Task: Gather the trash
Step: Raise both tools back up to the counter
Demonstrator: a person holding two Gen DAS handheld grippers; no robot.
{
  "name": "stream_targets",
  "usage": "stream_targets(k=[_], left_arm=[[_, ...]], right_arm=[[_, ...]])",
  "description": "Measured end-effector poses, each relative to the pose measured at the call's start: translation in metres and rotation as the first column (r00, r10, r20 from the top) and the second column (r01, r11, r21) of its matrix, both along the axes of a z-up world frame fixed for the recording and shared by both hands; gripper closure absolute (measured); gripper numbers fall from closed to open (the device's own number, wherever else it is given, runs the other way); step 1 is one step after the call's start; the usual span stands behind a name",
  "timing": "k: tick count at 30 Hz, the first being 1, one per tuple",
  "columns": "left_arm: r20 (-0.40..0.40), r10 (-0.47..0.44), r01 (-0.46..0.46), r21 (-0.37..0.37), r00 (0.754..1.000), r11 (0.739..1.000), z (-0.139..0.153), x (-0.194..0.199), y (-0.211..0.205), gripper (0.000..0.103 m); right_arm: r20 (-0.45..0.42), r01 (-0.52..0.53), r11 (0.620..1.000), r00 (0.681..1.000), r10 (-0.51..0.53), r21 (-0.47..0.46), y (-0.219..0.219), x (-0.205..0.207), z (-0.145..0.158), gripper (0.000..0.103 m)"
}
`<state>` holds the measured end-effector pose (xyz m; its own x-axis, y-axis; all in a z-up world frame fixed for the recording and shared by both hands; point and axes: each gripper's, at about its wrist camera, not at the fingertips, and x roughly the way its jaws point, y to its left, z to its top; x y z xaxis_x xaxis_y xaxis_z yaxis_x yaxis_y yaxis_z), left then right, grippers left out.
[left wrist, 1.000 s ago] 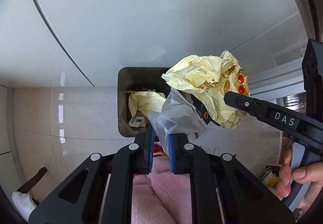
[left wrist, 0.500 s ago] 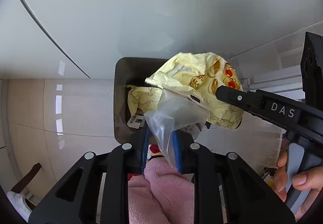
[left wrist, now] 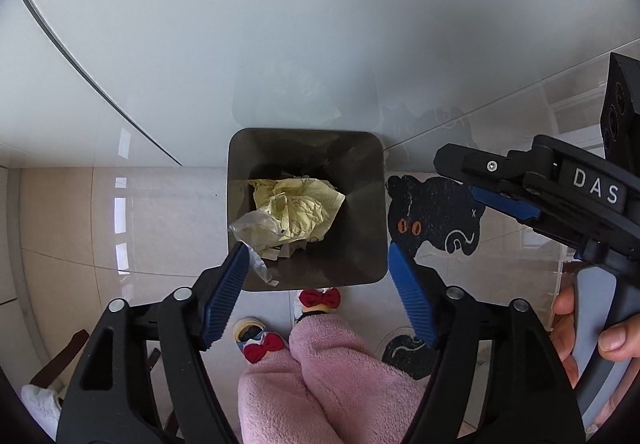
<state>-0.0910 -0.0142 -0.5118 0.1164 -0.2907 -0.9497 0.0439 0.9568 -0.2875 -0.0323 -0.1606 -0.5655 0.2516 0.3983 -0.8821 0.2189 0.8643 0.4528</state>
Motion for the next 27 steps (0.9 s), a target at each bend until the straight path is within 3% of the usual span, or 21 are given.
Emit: stream_targets(k=[2,3,6,8,17,27], left_arm=[[0.013,0.0,0.0,0.002,1.0,1.0,0.013,-0.001,0.0,0.026],[0.019,0.002,-0.002,0.001,1.0,1.0,0.019,-0.002,0.001,0.024],[0.045,0.011,-0.011,-0.002,0.999,1.0,0.044,-0.006,0.005,0.015],[0.075,0.01,-0.011,0.002,0.997,1.0,0.067,-0.01,0.007,0.009],[0.239,0.001,0.001,-0.009,0.971,1.0,0.18,-0.022,0.012,0.008],[0.448,0.042,-0.019,-0.056,0.893,0.998,0.288,0.009,0.019,0.008]], right_arm=[[0.006,0.009,1.0,1.0,-0.009,0.003,-0.006,-0.004,0.01,0.029],[0.012,0.015,1.0,1.0,-0.016,0.003,-0.009,-0.007,0.017,0.021],[0.04,0.031,0.999,0.999,-0.031,0.009,-0.019,-0.018,0.044,0.008],[0.055,0.028,0.999,0.998,-0.029,0.019,-0.025,-0.025,0.063,0.008],[0.232,0.001,1.0,0.973,-0.003,0.009,-0.052,-0.059,0.177,0.003],[0.489,0.027,0.999,0.873,-0.002,-0.045,-0.082,-0.048,0.307,0.003]])
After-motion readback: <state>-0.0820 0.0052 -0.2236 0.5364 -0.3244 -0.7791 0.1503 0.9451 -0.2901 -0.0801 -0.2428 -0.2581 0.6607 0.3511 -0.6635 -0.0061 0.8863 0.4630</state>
